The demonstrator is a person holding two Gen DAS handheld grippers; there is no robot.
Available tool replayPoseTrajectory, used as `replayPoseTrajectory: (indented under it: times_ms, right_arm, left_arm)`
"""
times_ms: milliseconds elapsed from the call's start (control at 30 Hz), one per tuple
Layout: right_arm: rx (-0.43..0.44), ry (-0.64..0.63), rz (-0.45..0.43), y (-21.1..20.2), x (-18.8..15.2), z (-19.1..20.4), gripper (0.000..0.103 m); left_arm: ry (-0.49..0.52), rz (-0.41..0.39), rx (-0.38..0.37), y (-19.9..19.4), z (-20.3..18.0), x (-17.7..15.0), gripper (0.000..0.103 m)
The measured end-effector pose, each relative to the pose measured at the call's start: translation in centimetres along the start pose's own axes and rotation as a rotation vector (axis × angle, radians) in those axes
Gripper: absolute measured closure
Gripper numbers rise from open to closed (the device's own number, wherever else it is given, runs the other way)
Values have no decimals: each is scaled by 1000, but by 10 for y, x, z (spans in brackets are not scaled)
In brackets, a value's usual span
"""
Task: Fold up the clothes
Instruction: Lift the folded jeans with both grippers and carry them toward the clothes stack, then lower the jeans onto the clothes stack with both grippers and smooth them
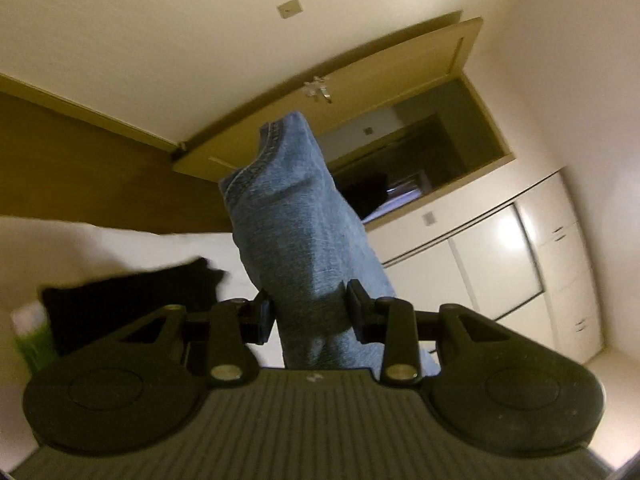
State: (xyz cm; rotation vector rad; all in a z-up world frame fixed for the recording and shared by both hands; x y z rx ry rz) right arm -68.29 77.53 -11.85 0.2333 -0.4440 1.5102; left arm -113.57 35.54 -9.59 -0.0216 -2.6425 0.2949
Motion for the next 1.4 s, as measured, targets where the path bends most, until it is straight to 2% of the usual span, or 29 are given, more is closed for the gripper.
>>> replayPoseTrajectory:
  times_ms: [67, 100, 200, 233, 300, 400, 500, 533, 600, 633, 667, 700, 733, 767, 800, 833, 867, 933, 1000, 1033, 1067, 1133, 1267, 1333, 1400]
  right_arm:
    - [-30, 64, 30, 11, 2, -37, 71]
    - [-90, 117, 37, 40, -13, -56, 69]
    - [-327, 279, 91, 54, -30, -119, 62]
    - [-337, 320, 71, 50, -36, -131, 59]
    - [-289, 371, 10, 43, -53, -134, 60]
    - [-305, 202, -20, 39, -63, -113, 69]
    - [-308, 57, -38, 35, -62, -97, 71]
    - [-332, 46, -31, 35, -64, -101, 70]
    - [-403, 118, 13, 45, -105, -102, 65]
    - [-408, 150, 11, 42, -110, -102, 66]
    - [-415, 152, -2, 39, -97, -100, 58]
    - [-426, 151, -12, 38, -88, -97, 54]
    - [-463, 123, -5, 50, -95, -84, 51]
    - [-507, 89, 7, 79, -67, -84, 51]
    - [-560, 51, 19, 87, -55, -68, 51]
    - [-610, 10, 19, 76, -88, -40, 50]
    - [-665, -35, -2, 71, -91, -26, 44]
    - [-742, -151, -54, 63, -107, -2, 44]
    - [-789, -287, -112, 60, -132, 20, 45]
    - [-783, -347, -112, 69, -138, 26, 48]
    - [-781, -402, -100, 76, -138, 29, 57]
    - [-792, -480, -66, 93, -141, 32, 64]
    - [-841, -614, 6, 142, -146, 15, 64]
    - [-853, -646, 68, 169, -144, -4, 64]
    - [-850, -637, 76, 184, -137, -7, 64]
  left_arm:
    - [-32, 58, 83, 21, 34, -7, 71]
    - [-45, 96, 128, 30, 49, -11, 71]
    - [-84, 213, 264, 56, 93, -22, 70]
    - [-84, 205, 239, 55, 95, -23, 69]
    - [-70, 208, 213, 57, 92, -21, 69]
    - [-3, 196, 201, 62, 82, -15, 69]
    - [9, 215, 230, 71, 87, -15, 64]
    - [13, 222, 240, 74, 90, -16, 62]
    - [29, 247, 271, 76, 82, -13, 59]
    - [44, 262, 283, 78, 76, -9, 57]
    - [59, 277, 294, 79, 70, -6, 57]
    - [86, 287, 322, 72, 63, -8, 57]
    - [114, 298, 352, 65, 55, -10, 57]
    - [137, 295, 373, 58, 48, -6, 57]
    - [159, 291, 394, 52, 40, -2, 58]
    - [170, 286, 415, 47, 33, 2, 60]
    - [192, 279, 419, 42, 23, 5, 61]
    - [263, 263, 420, 37, -3, 7, 61]
    - [382, 259, 427, 52, -25, 10, 61]
    - [434, 265, 419, 62, -32, 9, 61]
    - [454, 276, 431, 73, -28, 6, 61]
    - [490, 299, 459, 96, -17, 1, 62]
    - [561, 344, 515, 141, 4, -10, 67]
    - [570, 336, 510, 149, 13, -13, 67]
    - [572, 340, 513, 154, 15, -10, 67]
Point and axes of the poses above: each gripper's, at about its wrist camera, not at the fingertips, and y roughly the way its jaws point, z to its left, x to its top, the point moved 1 cm from there along y, roughly the way its jaws point, and after that the axes turned 2 degrees about y, right-handed, at the moved point
